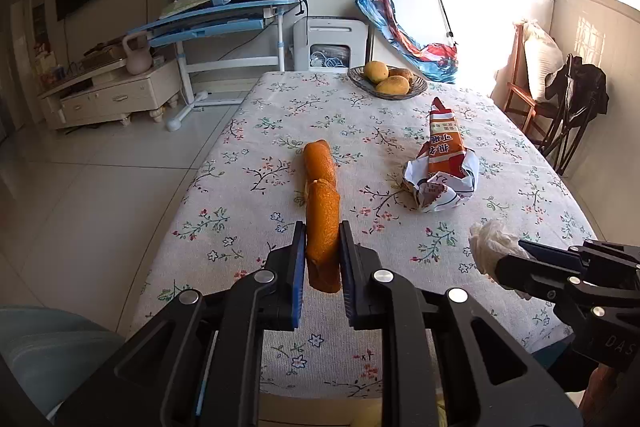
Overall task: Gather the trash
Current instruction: 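Lift the peel and tissue and carry both grippers to the yellow basin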
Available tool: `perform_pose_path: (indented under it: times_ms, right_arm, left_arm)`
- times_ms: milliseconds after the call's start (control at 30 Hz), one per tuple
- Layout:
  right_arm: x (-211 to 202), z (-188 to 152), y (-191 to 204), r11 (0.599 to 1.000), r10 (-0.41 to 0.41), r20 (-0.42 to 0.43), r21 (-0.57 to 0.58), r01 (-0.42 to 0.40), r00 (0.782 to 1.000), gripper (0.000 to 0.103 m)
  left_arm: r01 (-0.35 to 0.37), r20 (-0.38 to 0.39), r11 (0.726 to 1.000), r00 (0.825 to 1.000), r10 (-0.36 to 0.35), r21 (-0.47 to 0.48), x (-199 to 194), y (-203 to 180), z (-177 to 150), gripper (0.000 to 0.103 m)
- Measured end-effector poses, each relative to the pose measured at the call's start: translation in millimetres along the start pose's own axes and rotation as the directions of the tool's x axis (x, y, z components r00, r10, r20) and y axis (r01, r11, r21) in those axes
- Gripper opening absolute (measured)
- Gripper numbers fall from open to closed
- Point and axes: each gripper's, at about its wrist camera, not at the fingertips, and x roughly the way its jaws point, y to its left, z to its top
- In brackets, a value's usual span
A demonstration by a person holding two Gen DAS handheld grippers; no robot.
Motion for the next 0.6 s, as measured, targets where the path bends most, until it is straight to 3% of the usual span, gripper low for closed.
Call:
perform_pose_path:
  times_ms: [600]
  right_arm:
    - [-35.3, -26.6, 0.3, 1.000, -0.004, 0.028, 0.027, 0.003, 1.000, 0.021]
  left_arm:
    - [0.038, -0.017, 0.999, 0.999, -0.038, 0.008, -35.9, -28.3, -45.1, 0.016]
